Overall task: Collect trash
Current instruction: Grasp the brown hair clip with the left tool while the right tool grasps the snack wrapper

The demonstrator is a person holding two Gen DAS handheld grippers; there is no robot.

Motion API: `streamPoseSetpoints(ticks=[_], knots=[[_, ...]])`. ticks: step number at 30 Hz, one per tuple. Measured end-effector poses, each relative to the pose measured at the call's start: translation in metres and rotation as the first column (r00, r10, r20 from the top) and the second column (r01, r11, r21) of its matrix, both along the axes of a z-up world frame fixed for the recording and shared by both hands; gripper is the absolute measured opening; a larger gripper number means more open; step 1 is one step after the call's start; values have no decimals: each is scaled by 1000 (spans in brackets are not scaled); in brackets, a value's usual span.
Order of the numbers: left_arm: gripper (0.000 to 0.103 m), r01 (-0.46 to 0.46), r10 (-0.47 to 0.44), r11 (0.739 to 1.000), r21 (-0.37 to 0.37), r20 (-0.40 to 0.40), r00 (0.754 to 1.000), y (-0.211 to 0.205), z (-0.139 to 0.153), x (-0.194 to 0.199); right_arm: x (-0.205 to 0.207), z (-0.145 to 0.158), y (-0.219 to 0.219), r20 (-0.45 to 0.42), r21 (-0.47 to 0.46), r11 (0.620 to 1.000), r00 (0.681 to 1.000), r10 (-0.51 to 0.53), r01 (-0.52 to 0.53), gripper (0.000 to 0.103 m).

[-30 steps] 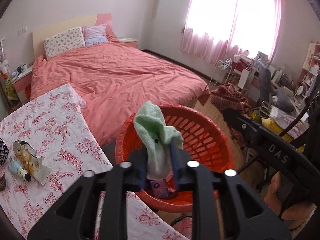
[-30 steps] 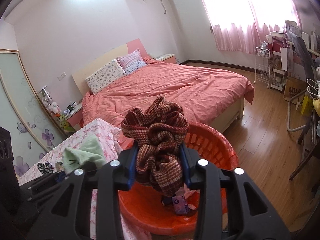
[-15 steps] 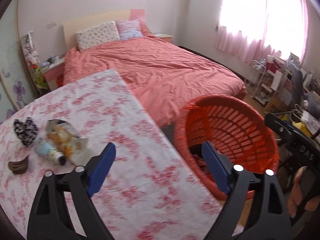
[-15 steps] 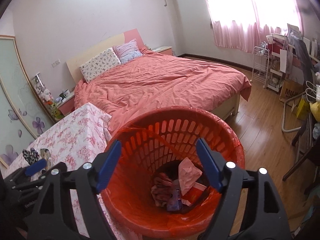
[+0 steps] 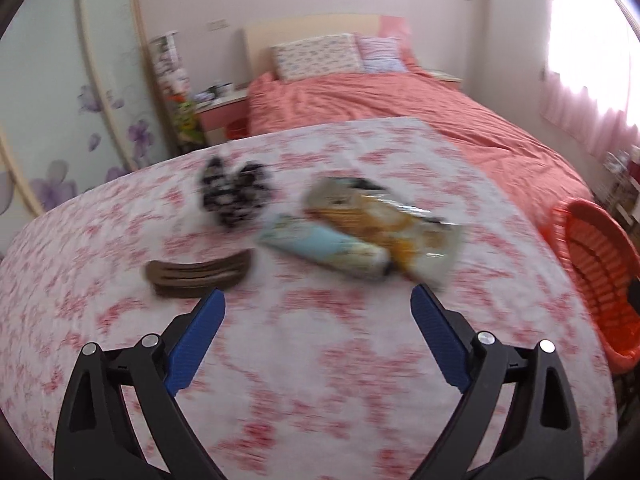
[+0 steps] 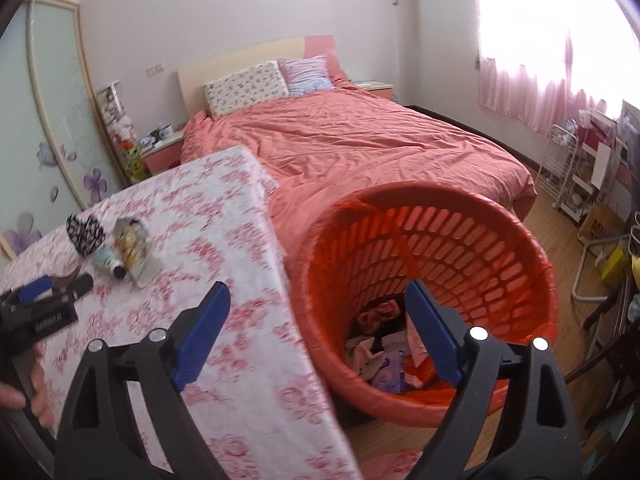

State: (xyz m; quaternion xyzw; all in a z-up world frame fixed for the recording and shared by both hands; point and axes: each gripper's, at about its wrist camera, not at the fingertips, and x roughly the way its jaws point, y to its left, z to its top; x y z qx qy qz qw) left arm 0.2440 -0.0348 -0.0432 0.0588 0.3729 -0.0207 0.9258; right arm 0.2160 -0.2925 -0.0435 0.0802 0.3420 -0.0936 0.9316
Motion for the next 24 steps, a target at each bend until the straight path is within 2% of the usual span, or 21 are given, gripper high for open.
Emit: streamPoseSetpoints(ticks=[5,9,12,16,19,22,24], knots=[[93,-136,135,990,-25,-30,990,39,-6,36,11,-10,31,-33,-9,998,997,63,-64,88],[93,-162,158,985,-64,-67,985,43,-9,61,16,-14,44,-46,-8,996,995,89,-89,89],[93,-175,170,983,-58,-78,982,41,-11,75,21,-16,51,-54,-11,995,994,97,-98,89],[93,-194,193,981,1,-98,976,40,-19,78,26,-18,57,-63,-5,994,992,105,-106,89],[89,-204,203,979,1,-119,972,52,-26,70,29,-20,63,-66,-5,994,991,112,-113,89],[89,-180,182,983,33,-93,979,59,-26,54,36,-21,71,-69,-2,992,990,125,-126,89],[89,-172,172,985,6,-111,979,74,-27,44,42,-22,77,-66,1,990,988,138,-138,89]])
